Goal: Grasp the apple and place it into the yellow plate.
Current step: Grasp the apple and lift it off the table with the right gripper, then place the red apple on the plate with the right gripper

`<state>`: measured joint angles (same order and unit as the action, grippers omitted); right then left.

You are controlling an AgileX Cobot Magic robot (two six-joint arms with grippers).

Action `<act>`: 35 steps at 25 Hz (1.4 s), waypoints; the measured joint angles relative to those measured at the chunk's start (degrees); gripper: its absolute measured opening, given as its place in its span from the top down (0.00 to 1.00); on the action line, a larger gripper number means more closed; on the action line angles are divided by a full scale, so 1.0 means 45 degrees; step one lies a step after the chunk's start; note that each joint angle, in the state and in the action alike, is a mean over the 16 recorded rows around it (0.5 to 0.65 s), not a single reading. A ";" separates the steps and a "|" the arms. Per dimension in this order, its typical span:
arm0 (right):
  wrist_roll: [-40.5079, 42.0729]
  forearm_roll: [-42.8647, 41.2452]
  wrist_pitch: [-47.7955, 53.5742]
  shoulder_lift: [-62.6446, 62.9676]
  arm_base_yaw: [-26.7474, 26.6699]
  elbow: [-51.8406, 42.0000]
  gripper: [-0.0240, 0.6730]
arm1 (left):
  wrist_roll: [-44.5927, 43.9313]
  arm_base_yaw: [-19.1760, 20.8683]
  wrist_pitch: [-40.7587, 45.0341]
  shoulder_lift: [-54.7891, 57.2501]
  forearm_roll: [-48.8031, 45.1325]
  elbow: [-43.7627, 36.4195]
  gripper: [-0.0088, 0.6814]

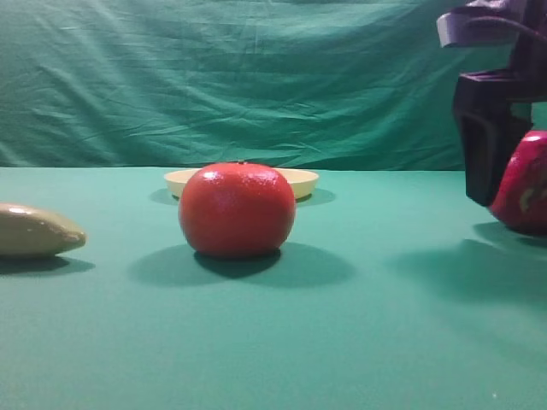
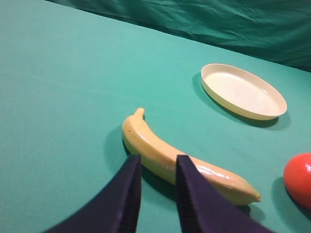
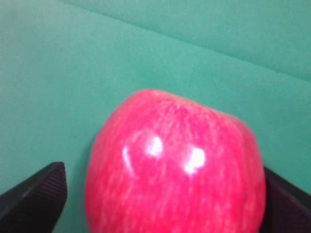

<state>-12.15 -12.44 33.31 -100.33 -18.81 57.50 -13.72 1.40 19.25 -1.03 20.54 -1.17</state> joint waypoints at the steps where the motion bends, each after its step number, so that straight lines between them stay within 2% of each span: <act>1: 0.0003 0.0006 -0.0028 -0.0040 -0.0002 0.0160 0.18 | 0.0000 0.0000 0.0000 0.0000 0.0000 0.0000 0.76; 10: 0.0070 0.0294 -0.0734 -0.0192 -0.0291 0.2667 0.26 | 0.0000 0.0000 0.0000 0.0000 0.0000 0.0000 0.76; 18: 0.0232 0.0603 -0.2442 -0.1396 -0.1354 0.5240 0.25 | 0.0000 0.0000 0.0000 0.0000 0.0000 0.0000 0.76; 26: 0.0347 0.0666 -0.3619 -0.3533 -0.2414 0.6978 0.25 | 0.0000 0.0000 0.0000 0.0000 0.0000 0.0000 0.76; 35: 0.0479 0.0612 -0.3739 -0.4725 -0.2704 0.7948 0.14 | 0.0000 0.0000 0.0000 0.0000 0.0000 0.0000 0.76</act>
<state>-9.99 -9.69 16.49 -121.59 -30.97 93.27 -13.72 1.40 19.25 -1.03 20.54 -1.17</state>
